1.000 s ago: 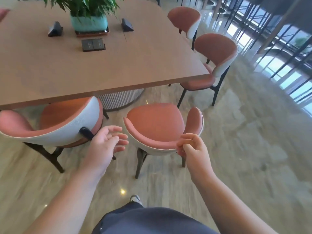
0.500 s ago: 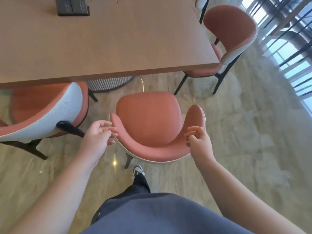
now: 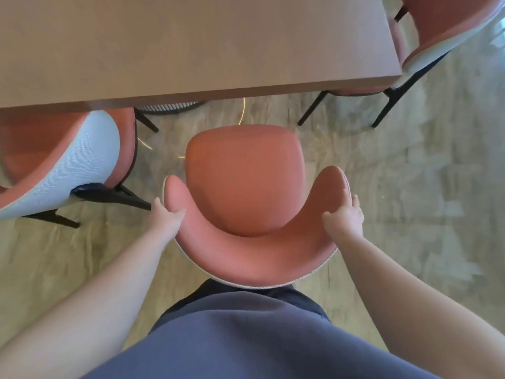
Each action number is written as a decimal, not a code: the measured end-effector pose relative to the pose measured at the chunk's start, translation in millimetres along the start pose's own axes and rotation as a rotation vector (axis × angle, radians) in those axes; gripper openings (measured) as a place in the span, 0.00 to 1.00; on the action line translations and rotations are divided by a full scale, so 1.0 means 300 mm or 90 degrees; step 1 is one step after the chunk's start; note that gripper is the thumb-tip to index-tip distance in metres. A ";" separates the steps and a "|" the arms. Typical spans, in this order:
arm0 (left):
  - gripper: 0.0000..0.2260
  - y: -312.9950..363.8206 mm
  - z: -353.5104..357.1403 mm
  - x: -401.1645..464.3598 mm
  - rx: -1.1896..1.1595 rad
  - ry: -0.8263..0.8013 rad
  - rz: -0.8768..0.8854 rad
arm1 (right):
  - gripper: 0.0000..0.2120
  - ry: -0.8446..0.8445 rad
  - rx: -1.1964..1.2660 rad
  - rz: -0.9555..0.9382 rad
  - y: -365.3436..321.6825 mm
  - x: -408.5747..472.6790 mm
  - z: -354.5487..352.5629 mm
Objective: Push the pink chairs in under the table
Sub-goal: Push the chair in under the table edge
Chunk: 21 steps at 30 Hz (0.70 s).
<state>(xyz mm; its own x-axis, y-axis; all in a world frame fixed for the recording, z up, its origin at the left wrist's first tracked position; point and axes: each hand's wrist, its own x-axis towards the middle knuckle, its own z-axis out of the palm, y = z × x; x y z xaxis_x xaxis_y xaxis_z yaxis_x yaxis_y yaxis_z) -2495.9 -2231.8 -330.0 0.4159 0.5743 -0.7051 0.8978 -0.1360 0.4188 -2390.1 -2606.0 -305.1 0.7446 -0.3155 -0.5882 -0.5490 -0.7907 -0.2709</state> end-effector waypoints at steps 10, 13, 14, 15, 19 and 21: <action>0.43 0.004 0.098 0.123 -0.121 0.056 -0.160 | 0.40 -0.041 0.055 0.122 0.029 0.284 0.021; 0.44 0.003 0.108 0.159 -0.150 0.062 -0.213 | 0.40 -0.079 0.096 0.166 0.048 0.325 0.000; 0.44 -0.001 0.114 0.168 -0.152 0.074 -0.213 | 0.38 -0.078 0.102 0.163 0.053 0.333 0.002; 0.43 -0.007 0.120 0.178 -0.153 0.090 -0.212 | 0.36 -0.072 0.109 0.154 0.057 0.340 0.008; 0.43 -0.031 0.134 0.187 -0.163 0.118 -0.203 | 0.23 -0.041 0.127 0.125 0.071 0.343 0.030; 0.42 -0.037 0.131 0.189 -0.163 0.112 -0.201 | 0.18 -0.031 0.128 0.110 0.078 0.342 0.032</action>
<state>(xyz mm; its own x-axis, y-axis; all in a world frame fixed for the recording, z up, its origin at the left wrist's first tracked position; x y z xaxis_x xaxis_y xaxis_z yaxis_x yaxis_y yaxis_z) -2476.4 -2229.5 -397.2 0.0765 0.6875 -0.7222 0.9031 0.2593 0.3424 -2330.2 -2652.0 -379.1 0.6167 -0.4070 -0.6738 -0.7343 -0.6059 -0.3060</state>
